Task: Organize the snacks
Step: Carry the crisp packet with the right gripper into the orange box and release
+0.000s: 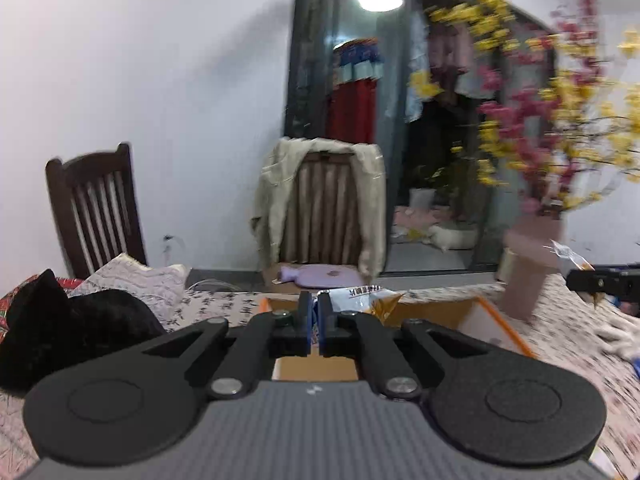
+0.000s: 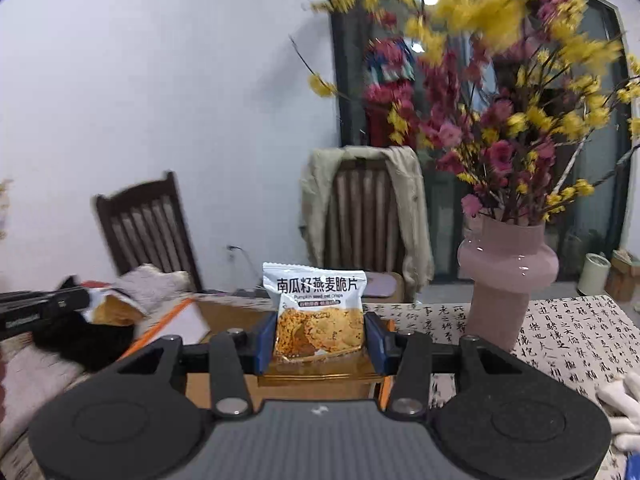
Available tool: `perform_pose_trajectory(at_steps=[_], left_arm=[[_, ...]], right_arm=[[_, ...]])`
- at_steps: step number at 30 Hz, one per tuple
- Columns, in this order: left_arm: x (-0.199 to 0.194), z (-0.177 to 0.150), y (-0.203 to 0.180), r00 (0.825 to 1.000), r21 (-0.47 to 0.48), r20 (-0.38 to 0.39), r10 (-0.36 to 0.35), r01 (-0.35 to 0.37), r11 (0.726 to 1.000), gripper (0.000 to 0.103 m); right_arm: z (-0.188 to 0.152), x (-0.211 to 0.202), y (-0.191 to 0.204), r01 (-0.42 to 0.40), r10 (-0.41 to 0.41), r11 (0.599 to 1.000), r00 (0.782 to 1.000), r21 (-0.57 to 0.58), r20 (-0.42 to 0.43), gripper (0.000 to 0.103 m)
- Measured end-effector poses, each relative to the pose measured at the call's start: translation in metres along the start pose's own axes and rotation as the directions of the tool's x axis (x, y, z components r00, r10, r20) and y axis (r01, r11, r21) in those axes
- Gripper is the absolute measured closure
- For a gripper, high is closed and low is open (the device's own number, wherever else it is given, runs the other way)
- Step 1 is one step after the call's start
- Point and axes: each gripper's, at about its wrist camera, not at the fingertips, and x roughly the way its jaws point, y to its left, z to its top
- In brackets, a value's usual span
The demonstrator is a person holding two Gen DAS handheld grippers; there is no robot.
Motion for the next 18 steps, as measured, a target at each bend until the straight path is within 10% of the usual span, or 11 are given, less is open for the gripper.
perform_pose_trajectory(at_steps=[11, 18], left_arm=[[0.142, -0.003, 0.014, 0.985, 0.013, -0.174, 0.000, 0.003, 1.000, 0.100], [0.162, -0.032, 0.024, 0.978, 0.005, -0.210, 0.009, -0.008, 1.000, 0.100]], right_arm=[[-0.012, 0.175, 0.009, 0.092, -0.102, 0.994, 0.966, -0.054, -0.238, 0.058], [-0.036, 0.207, 0.008, 0.100, -0.128, 0.989, 0.947, -0.108, -0.295, 0.058]])
